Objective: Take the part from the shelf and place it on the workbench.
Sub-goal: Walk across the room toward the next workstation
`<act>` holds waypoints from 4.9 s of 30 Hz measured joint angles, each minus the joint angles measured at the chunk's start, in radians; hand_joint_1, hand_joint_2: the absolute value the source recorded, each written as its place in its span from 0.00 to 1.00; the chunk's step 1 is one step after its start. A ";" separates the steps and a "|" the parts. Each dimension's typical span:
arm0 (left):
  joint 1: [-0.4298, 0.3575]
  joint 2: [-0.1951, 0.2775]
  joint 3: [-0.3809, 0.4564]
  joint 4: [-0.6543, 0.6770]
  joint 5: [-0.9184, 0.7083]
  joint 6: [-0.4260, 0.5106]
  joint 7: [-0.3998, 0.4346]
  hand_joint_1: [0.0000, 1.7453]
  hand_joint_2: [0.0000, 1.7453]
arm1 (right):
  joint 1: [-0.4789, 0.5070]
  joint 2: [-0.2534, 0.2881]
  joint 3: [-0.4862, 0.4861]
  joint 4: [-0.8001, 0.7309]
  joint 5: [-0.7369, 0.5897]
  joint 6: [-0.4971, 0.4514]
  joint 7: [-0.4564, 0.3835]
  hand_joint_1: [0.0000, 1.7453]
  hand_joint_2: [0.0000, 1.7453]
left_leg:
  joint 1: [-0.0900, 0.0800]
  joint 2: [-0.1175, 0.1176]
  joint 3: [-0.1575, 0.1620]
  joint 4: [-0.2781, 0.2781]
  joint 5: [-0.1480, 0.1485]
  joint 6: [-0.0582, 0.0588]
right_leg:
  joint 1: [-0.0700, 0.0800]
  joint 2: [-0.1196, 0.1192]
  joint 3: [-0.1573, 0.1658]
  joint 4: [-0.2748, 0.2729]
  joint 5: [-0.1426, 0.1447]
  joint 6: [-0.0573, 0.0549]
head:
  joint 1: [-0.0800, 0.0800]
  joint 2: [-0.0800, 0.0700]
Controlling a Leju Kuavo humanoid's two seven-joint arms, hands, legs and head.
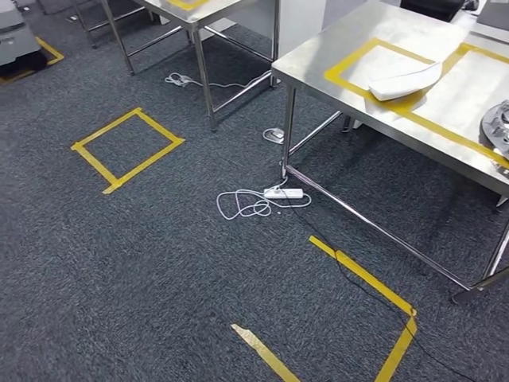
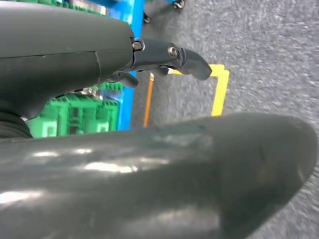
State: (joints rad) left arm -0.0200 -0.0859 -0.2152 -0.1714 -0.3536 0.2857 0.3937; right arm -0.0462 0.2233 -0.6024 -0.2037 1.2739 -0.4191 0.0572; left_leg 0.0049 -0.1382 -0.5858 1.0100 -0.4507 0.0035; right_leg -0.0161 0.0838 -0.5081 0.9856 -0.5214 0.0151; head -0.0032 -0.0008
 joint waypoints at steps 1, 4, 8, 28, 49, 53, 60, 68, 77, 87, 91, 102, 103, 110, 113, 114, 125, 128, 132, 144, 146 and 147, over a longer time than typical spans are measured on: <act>0.001 0.000 0.000 0.000 0.000 0.000 0.000 0.00 0.00 | 0.000 0.001 0.000 0.000 0.000 0.000 0.002 0.00 1.00 | 0.000 0.011 -0.005 0.009 -0.005 -0.006 | -0.001 -0.015 0.003 -0.004 0.002 -0.006 | -0.002 0.000; -0.001 -0.001 0.000 0.000 0.000 0.001 0.000 0.00 0.00 | 0.001 0.003 0.000 0.000 0.001 0.000 0.003 0.00 1.00 | -0.004 0.099 -0.064 0.141 -0.084 -0.020 | -0.002 -0.067 0.010 -0.012 0.003 -0.020 | -0.012 0.000; 0.001 -0.002 0.001 0.000 0.002 0.001 0.000 0.00 0.00 | 0.002 0.003 0.000 0.000 0.013 0.010 0.010 0.00 1.00 | 0.006 0.134 -0.112 0.262 -0.115 -0.031 | 0.001 -0.135 0.013 -0.011 -0.004 -0.021 | -0.013 0.000; 0.000 0.000 0.001 0.000 -0.001 0.008 0.003 0.00 0.00 | -0.019 0.008 0.002 0.001 0.014 0.025 0.018 0.00 1.00 | -0.003 0.032 0.022 0.001 -0.022 0.015 | 0.004 -0.011 -0.004 0.013 -0.005 0.007 | -0.006 0.000; 0.003 0.003 0.002 0.000 -0.014 0.000 -0.021 0.00 0.00 | -0.010 0.017 0.000 0.001 0.010 0.026 0.015 0.00 1.00 | -0.007 0.169 0.008 0.006 -0.020 0.020 | 0.012 -0.173 0.049 0.021 -0.085 0.019 | -0.007 0.000; 0.000 0.002 0.002 0.000 -0.018 0.003 -0.021 0.00 0.00 | -0.019 0.016 0.000 0.000 0.006 0.025 0.005 0.00 1.00 | -0.005 0.122 0.010 0.003 -0.020 0.032 | 0.012 -0.093 -0.083 0.268 -0.182 0.021 | 0.001 0.000; -0.002 0.000 0.002 0.000 -0.017 0.002 -0.021 0.00 0.00 | -0.020 0.016 0.000 0.000 0.008 0.026 0.015 0.00 1.00 | -0.004 0.022 0.012 0.009 -0.022 0.015 | 0.004 -0.003 -0.008 0.019 -0.013 0.008 | 0.001 0.000; 0.003 0.002 0.002 0.000 -0.016 0.002 -0.021 0.00 0.00 | -0.012 0.023 0.000 0.001 0.010 0.026 0.017 0.00 1.00 | -0.003 0.110 -0.086 0.206 -0.115 -0.020 | 0.008 -0.107 0.018 -0.009 -0.011 -0.022 | -0.007 0.000; -0.004 0.003 0.002 0.000 -0.020 0.002 -0.023 0.00 0.00 | -0.008 0.022 0.000 0.000 0.011 0.029 0.018 0.00 1.00 | -0.021 0.208 0.016 0.010 -0.030 0.013 | 0.025 -0.222 0.041 -0.010 -0.044 0.001 | -0.008 0.000; -0.004 0.001 0.002 0.000 -0.019 -0.003 -0.021 0.00 0.00 | -0.026 0.022 0.000 -0.001 0.011 0.032 0.018 0.00 1.00 | -0.012 0.073 0.023 0.000 -0.025 0.035 | 0.012 -0.069 -0.071 0.171 -0.066 0.017 | 0.005 0.000; -0.004 0.000 0.002 0.000 -0.021 -0.001 -0.021 0.00 0.00 | -0.021 0.022 0.000 0.000 0.011 0.033 0.021 0.00 1.00 | -0.012 0.025 0.008 0.008 -0.021 0.016 | 0.006 -0.007 -0.008 0.016 -0.017 0.007 | 0.004 0.000; 0.000 0.002 0.002 0.000 -0.024 0.000 -0.023 0.00 0.00 | -0.012 0.023 0.000 0.000 0.011 0.030 0.024 0.00 1.00 | 0.001 0.147 -0.080 0.193 -0.067 -0.026 | 0.009 -0.156 0.028 -0.004 -0.029 -0.027 | -0.007 0.000; 0.000 0.002 0.002 0.000 -0.024 0.000 -0.023 0.00 0.00 | -0.012 0.022 0.000 0.000 0.012 0.030 0.025 0.00 1.00 | -0.002 0.170 -0.045 0.126 -0.039 -0.024 | 0.010 -0.166 0.030 -0.004 -0.033 -0.022 | -0.007 0.000; -0.004 0.001 0.002 0.000 -0.023 0.002 -0.024 0.00 0.00 | -0.014 0.022 0.000 -0.001 0.013 0.028 0.024 0.00 1.00 | -0.011 0.174 0.012 0.003 -0.022 0.019 | 0.015 -0.174 0.042 0.023 -0.082 0.012 | 0.000 0.000; -0.006 -0.001 0.002 0.000 -0.023 0.001 -0.025 0.00 0.00 | -0.018 0.021 0.000 -0.001 0.012 0.029 0.018 0.00 1.00 | -0.007 0.138 0.012 -0.001 -0.019 0.029 | 0.011 -0.097 -0.051 0.205 -0.169 0.019 | 0.008 0.000; -0.006 -0.002 0.002 0.000 -0.023 0.000 -0.025 0.00 0.00 | -0.021 0.020 0.000 -0.002 0.011 0.029 0.015 0.00 1.00 | -0.006 0.124 0.013 0.000 -0.019 0.030 | 0.010 -0.092 -0.083 0.261 -0.182 0.020 | 0.008 0.000; -0.002 -0.005 0.002 0.000 -0.023 0.001 -0.033 0.00 0.00 | -0.021 0.020 0.000 -0.001 0.015 0.016 0.013 0.00 1.00 | 0.001 0.031 -0.007 0.029 -0.033 -0.018 | -0.004 -0.046 0.001 0.009 -0.016 -0.010 | 0.004 0.000; -0.005 -0.005 0.002 0.000 -0.023 0.002 -0.034 0.00 0.00 | -0.012 0.021 0.000 -0.001 0.015 0.009 0.002 0.00 1.00 | 0.000 0.113 -0.081 0.189 -0.116 -0.029 | -0.001 -0.095 0.008 0.003 -0.018 -0.026 | -0.006 0.000; -0.001 -0.006 0.002 0.000 -0.023 0.003 -0.038 0.00 0.00 | -0.006 0.018 0.000 -0.001 0.014 0.011 -0.008 0.00 1.00 | 0.004 0.139 -0.095 0.227 -0.091 -0.031 | 0.004 -0.151 0.019 0.003 -0.029 -0.028 | -0.007 0.000; -0.005 -0.010 0.003 0.000 -0.021 0.008 -0.042 0.00 0.00 | -0.012 0.017 0.000 -0.002 0.017 -0.013 -0.013 0.00 1.00 | -0.004 0.132 0.014 -0.001 -0.020 0.023 | 0.005 -0.094 -0.070 0.233 -0.174 0.018 | 0.010 0.000; -0.005 -0.011 0.003 0.000 -0.021 0.007 -0.042 0.00 0.00 | -0.019 0.016 0.000 -0.002 0.017 -0.010 -0.013 0.00 1.00 | -0.001 0.104 0.017 0.000 -0.021 0.022 | 0.004 -0.090 -0.107 0.283 -0.163 0.021 | 0.010 0.000; -0.006 -0.012 0.003 0.000 -0.021 0.006 -0.042 0.00 0.00 | -0.020 0.015 0.000 -0.002 0.017 -0.008 -0.013 0.00 1.00 | 0.001 0.088 0.018 0.001 -0.022 0.020 | 0.002 -0.086 -0.098 0.249 -0.127 0.023 | 0.010 0.000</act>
State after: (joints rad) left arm -0.0257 -0.0975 -0.2121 -0.1709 -0.3750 0.2917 0.3518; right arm -0.0659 0.2387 -0.6023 -0.2052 1.2905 -0.4272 0.0439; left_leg 0.0056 -0.0505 -0.5673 1.0112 -0.4728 0.0237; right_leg -0.0143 -0.0018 -0.6064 1.2349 -0.6482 0.0381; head 0.0065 -0.0008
